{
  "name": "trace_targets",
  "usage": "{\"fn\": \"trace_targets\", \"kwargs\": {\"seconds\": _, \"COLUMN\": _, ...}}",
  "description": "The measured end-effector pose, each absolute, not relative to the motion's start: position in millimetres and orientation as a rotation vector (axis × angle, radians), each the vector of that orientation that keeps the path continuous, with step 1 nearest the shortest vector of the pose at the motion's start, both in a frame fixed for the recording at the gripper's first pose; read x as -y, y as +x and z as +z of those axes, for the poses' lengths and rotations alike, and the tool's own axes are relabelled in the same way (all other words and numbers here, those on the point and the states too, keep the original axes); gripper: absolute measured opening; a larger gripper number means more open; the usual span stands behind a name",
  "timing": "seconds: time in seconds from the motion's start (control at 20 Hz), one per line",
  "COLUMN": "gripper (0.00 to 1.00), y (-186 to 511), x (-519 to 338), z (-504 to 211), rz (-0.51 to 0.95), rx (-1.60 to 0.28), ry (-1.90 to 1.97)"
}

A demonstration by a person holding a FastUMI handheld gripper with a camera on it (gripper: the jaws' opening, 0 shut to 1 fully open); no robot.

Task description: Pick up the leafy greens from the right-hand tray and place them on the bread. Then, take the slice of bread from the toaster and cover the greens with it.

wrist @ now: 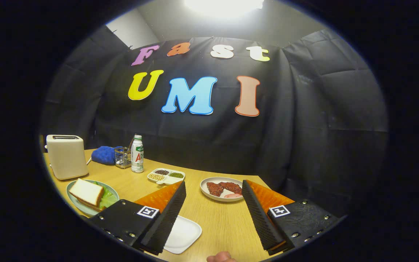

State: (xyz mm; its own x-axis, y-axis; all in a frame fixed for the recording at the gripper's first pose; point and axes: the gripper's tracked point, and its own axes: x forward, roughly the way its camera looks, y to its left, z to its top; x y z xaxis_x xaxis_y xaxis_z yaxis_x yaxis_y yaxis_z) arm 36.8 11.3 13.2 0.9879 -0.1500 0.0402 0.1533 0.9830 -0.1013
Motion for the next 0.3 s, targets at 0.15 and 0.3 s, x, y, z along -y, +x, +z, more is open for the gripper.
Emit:
{"fn": "trace_targets", "kwargs": {"seconds": 0.15, "gripper": 0.95, "y": 36.7, "x": 66.7, "z": 17.9, "rz": -0.177, "rx": 0.111, "ry": -0.166}}
{"fn": "trace_targets", "kwargs": {"seconds": 0.3, "gripper": 0.94, "y": 35.9, "x": 140.2, "z": 6.6, "rz": -0.248, "rx": 0.107, "ry": -0.354}}
